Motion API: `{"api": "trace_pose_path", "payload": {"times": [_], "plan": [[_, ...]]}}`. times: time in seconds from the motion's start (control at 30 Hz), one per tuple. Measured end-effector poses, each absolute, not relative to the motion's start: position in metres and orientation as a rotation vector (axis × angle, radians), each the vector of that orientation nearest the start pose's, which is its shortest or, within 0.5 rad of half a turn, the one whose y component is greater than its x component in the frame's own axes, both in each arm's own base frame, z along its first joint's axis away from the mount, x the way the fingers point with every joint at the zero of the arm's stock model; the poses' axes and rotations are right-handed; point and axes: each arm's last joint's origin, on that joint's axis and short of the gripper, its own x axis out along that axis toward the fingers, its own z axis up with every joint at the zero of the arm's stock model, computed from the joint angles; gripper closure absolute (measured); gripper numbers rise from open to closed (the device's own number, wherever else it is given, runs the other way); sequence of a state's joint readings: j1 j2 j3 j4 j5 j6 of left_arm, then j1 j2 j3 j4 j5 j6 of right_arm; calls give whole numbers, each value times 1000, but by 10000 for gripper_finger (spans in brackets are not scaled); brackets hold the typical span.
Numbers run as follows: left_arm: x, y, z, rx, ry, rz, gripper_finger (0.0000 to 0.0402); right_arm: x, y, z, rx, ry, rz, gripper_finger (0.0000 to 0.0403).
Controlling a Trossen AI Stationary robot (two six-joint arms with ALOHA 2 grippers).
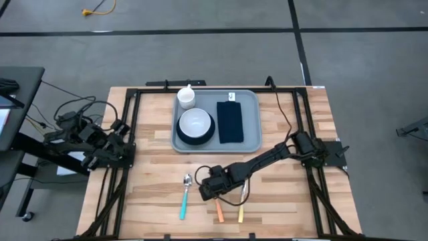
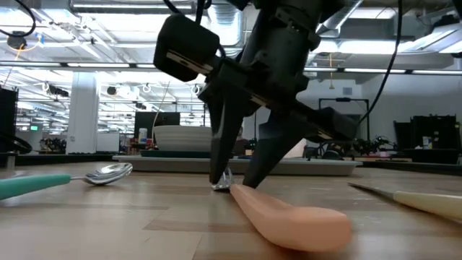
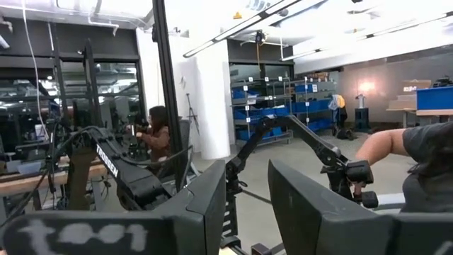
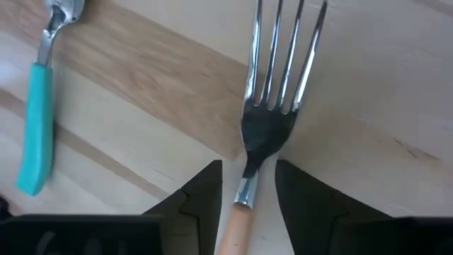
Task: Set up tray
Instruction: Put the orange fork on the dark blue napkin
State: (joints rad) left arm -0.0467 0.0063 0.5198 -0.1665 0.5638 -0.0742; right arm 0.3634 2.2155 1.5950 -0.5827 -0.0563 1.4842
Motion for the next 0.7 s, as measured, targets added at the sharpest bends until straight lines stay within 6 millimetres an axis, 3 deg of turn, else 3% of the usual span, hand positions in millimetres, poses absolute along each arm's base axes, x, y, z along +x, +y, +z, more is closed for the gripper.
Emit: {"api": "trace_pose_path", "payload": {"times": [0.47, 0.7], "plan": [[26, -17, 309, 19, -317, -617, 303, 414, 160, 123, 1093, 1295, -650, 277], [26, -17, 309, 19, -317, -617, 303, 412, 154, 121, 1098, 1324, -671, 301]]}}
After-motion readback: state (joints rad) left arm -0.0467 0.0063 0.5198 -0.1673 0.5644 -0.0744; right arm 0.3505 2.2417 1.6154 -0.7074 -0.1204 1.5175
